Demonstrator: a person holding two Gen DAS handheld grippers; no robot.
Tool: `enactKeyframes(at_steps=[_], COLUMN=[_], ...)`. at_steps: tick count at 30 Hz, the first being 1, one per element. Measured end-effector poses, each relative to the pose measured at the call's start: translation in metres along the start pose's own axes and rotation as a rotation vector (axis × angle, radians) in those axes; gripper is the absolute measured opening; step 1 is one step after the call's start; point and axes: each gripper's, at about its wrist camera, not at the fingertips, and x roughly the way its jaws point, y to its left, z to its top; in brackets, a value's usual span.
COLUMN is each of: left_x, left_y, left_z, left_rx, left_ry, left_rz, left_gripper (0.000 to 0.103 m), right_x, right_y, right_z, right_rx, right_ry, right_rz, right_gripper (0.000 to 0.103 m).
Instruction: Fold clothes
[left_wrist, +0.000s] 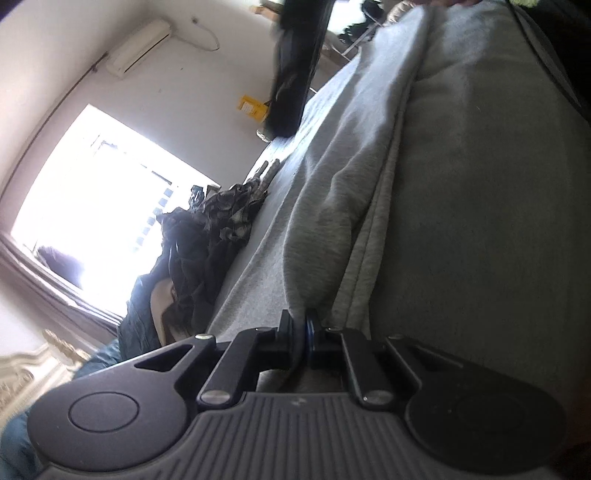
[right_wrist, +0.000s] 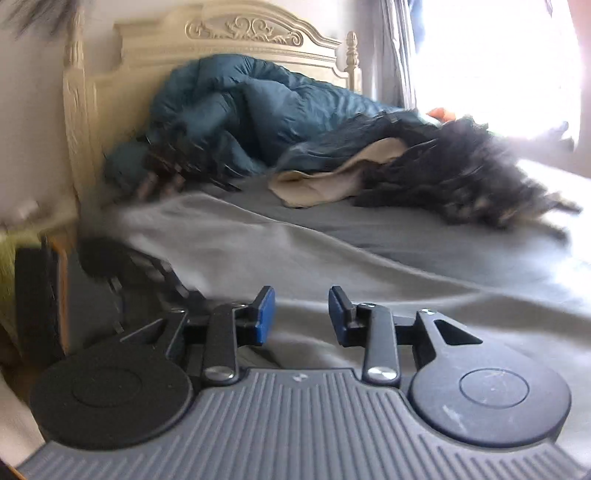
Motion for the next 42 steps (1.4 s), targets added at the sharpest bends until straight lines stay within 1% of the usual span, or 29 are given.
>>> enactKeyframes(at_steps=[1,3,4,5,6,7,9,12,15,17,18,20,21,23,25,28,30,34,35,37,39,41,42], left_x=[-0.001,-0.002,-0.003,-0.004,-0.005,-0.007,-0.011,-0.02,-0.026,-0.021,-0.015,0.001,0.008,0.019,0.023,0.02,0.02,0.017,0.017,0.019,0.02,0.02,0.021], left_y=[-0.001,0.002,0.006,0.009,0.015,0.025,0.049,0.087,0.121,0.135,0.137,0.135,0.131,0.115,0.098,0.088,0.088,0.079,0.077,0.074,0.075,0.076,0.076], left_z=[0.0,-0.001,-0.001,-0.002,-0.002,-0.003,-0.006,-0.016,-0.027,-0.032,-0.032,-0.029,-0.028,-0.026,-0.033,-0.042,-0.042,-0.04,-0.039,-0.036,-0.034,-0.033,-0.032], left_rx=[0.0,-0.025,-0.044,-0.064,-0.094,-0.146,-0.281,-0.512,-0.78,-0.932,-0.988,-1.055,-1.068,-1.063,-1.067,-1.101,-1.103,-1.061,-1.054,-1.044,-1.044,-1.036,-1.031], left_ry=[0.0,0.0,-0.001,-0.001,0.003,0.011,0.027,0.038,-0.003,-0.025,-0.026,0.011,0.041,0.104,0.153,0.133,0.137,0.132,0.133,0.137,0.145,0.15,0.151], left_rz=[0.001,-0.008,-0.022,-0.035,-0.054,-0.081,-0.141,-0.206,-0.251,-0.253,-0.246,-0.235,-0.243,-0.25,-0.252,-0.227,-0.21,-0.17,-0.161,-0.149,-0.148,-0.147,-0.145], left_gripper=[0.009,0.013,0.016,0.018,0.022,0.024,0.031,0.031,0.031,0.031,0.031,0.029,0.028,0.028,0.028,0.028,0.028,0.028,0.028,0.028,0.029,0.03,0.032], right_x=[0.01,0.031,0.04,0.043,0.04,0.038,0.036,0.036,0.035,0.038,0.038,0.038,0.037,0.036,0.034,0.032,0.028,0.014,0.016,0.026,0.032,0.023,0.012], right_y=[0.0,-0.004,-0.008,-0.011,-0.014,-0.015,-0.013,-0.012,-0.01,-0.007,-0.006,-0.002,0.001,0.005,0.009,0.011,0.014,0.018,0.018,0.012,-0.004,-0.022,-0.029], right_z=[-0.005,-0.017,-0.027,-0.035,-0.04,-0.041,-0.042,-0.046,-0.048,-0.049,-0.05,-0.051,-0.052,-0.054,-0.057,-0.06,-0.055,-0.04,-0.038,-0.041,-0.049,-0.06,-0.063], right_rx=[0.009,0.03,0.054,0.086,0.116,0.135,0.137,0.116,0.103,0.089,0.08,0.058,0.046,0.021,-0.001,-0.026,-0.034,-0.001,0.003,0.026,0.078,0.144,0.172], right_ry=[0.029,0.117,0.158,0.168,0.16,0.155,0.149,0.136,0.12,0.11,0.105,0.096,0.091,0.081,0.071,0.053,0.047,-0.063,-0.074,-0.052,0.009,0.032,0.028], right_rz=[0.001,-0.022,-0.034,-0.036,-0.034,-0.036,-0.048,-0.061,-0.072,-0.083,-0.09,-0.107,-0.117,-0.137,-0.154,-0.163,-0.169,-0.132,-0.137,-0.169,-0.21,-0.245,-0.257], right_gripper=[0.018,0.013,0.012,0.012,0.012,0.011,0.011,0.011,0.011,0.011,0.011,0.011,0.011,0.011,0.011,0.011,0.011,0.012,0.012,0.012,0.011,0.01,0.01])
